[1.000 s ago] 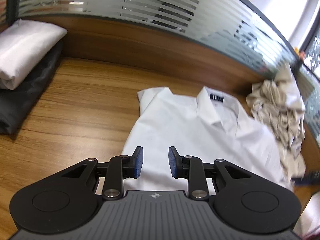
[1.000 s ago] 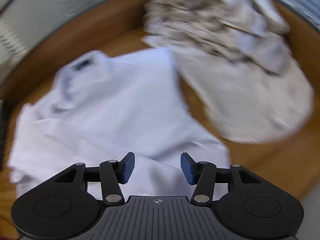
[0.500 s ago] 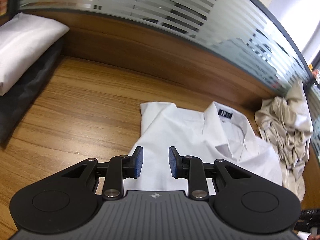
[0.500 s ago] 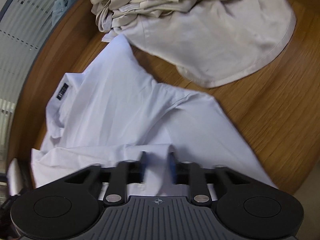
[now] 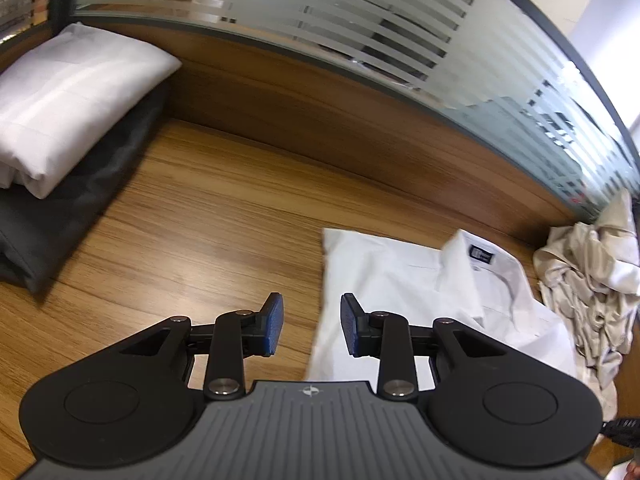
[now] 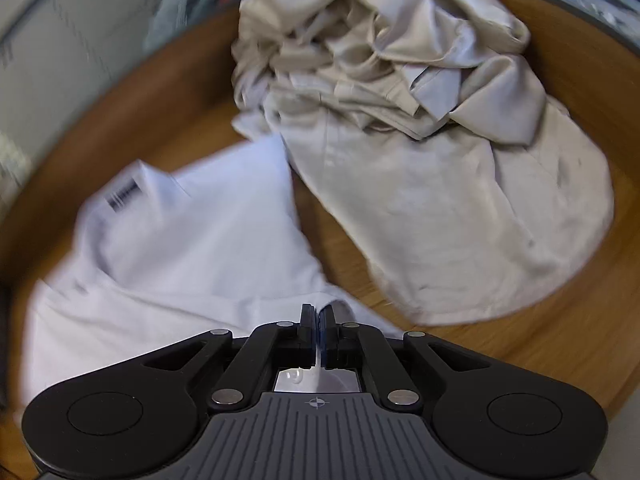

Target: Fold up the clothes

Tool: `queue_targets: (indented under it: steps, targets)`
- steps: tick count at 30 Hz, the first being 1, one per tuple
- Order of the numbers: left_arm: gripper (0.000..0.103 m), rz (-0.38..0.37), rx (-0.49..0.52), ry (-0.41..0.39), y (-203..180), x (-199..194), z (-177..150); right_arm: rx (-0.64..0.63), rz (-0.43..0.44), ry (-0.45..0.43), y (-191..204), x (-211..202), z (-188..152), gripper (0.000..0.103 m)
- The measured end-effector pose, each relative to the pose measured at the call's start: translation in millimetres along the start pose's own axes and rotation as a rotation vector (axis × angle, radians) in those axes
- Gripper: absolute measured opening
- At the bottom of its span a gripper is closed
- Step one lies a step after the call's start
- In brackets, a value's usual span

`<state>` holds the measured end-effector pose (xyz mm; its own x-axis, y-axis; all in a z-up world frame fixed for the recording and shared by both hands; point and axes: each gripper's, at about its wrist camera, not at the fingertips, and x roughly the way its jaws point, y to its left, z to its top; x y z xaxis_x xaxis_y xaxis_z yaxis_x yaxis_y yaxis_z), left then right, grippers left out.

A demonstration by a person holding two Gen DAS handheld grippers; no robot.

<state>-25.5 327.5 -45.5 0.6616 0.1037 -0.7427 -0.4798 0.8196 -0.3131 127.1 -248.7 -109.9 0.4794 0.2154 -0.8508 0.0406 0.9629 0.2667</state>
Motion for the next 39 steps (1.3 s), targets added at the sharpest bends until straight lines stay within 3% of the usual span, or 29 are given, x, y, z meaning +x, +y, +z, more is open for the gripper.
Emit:
queue_targets:
  steps: [4,7,12,15,18,25,31,39]
  targets:
    - [0.035,0.021,-0.006,0.009,8.5,5.7,7.1,-0.044,-0.063,0.011,0.7,18.5,-2.9,0.004]
    - [0.041,0.015,-0.005,0.029,12.5,11.2,8.5,-0.064,-0.093,0.023,6.0,19.8,-1.8,0.006]
    - [0.046,-0.005,0.050,0.066,10.1,24.7,10.7,-0.124,-0.163,-0.004,15.1,0.8,4.0,0.031]
    - [0.046,-0.024,0.077,0.092,5.8,36.3,18.0,-0.159,-0.157,-0.028,23.3,-13.4,7.7,0.035]
    - [0.048,-0.058,0.090,0.113,-0.3,46.4,26.9,-0.192,-0.093,-0.032,37.4,-20.1,10.7,0.045]
    - [0.053,-0.133,0.151,0.123,-9.6,44.7,26.3,-0.318,0.069,-0.003,91.2,-11.9,17.1,0.045]
    - [0.053,-0.127,0.219,0.164,5.0,24.5,-0.6,-0.429,0.201,0.041,127.1,6.4,14.4,0.045]
    - [0.053,-0.140,0.347,0.220,7.8,2.2,-49.7,-0.547,0.351,0.118,203.0,44.4,31.3,0.045]
